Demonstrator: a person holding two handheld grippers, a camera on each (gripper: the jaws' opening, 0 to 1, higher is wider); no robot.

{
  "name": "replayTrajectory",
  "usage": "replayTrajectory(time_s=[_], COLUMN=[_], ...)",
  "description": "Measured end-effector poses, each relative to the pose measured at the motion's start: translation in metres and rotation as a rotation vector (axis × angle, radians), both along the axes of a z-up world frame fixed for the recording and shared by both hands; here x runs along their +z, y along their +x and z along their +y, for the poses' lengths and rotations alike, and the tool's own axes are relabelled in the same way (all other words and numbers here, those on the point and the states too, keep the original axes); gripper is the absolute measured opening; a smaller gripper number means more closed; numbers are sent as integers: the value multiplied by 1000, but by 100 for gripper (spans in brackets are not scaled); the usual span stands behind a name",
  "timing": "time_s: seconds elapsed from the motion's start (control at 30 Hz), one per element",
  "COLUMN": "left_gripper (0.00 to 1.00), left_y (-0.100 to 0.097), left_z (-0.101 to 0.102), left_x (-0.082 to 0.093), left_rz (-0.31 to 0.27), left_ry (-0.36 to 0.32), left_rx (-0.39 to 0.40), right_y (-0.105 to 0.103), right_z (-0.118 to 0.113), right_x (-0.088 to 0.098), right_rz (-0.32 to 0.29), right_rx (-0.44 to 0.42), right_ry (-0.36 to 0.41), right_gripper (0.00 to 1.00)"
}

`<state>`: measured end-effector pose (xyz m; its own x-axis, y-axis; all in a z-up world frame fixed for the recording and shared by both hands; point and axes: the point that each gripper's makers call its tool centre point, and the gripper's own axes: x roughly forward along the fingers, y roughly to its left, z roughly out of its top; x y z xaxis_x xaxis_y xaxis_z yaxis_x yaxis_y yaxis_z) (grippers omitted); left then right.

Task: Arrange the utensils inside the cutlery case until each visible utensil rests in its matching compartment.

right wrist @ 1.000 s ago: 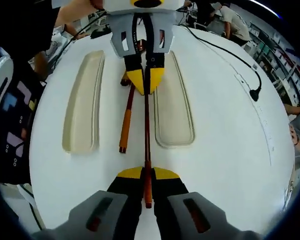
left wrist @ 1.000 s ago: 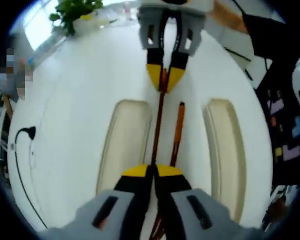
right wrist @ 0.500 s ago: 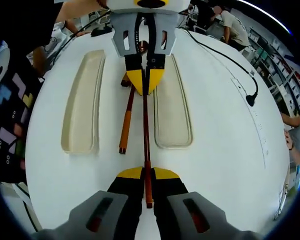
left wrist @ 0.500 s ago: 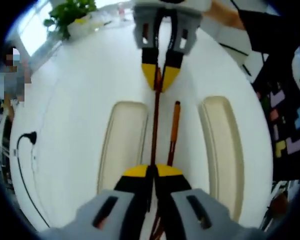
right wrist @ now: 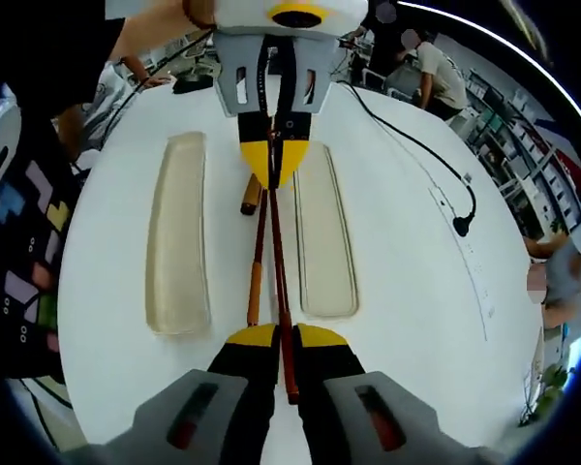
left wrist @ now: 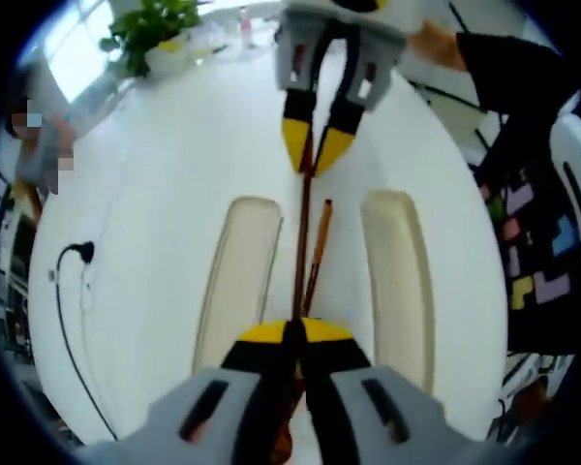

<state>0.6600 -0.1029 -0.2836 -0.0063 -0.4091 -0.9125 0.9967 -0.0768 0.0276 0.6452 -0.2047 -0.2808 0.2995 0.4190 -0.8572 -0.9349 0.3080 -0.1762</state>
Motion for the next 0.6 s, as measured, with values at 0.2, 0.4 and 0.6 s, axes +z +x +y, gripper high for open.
replayTrajectory(time_s=[0.2, 0.4, 0.6], left_gripper=[3, 3, 3], left_y=[-13, -29, -41], left_z=[16, 34, 46], left_x=[8, 9, 6], left_rz=[-1, 33, 46], left_ry=[-22, -29, -16], left_rx=[26, 44, 55], right_y=[-9, -24, -36], right_z=[16, 34, 47], right_x=[11, 10, 7], right_rz=[-16, 8, 23], right_rx=[40, 90, 121], right_ry=[3, 23, 22], right_gripper=[3, 3, 3])
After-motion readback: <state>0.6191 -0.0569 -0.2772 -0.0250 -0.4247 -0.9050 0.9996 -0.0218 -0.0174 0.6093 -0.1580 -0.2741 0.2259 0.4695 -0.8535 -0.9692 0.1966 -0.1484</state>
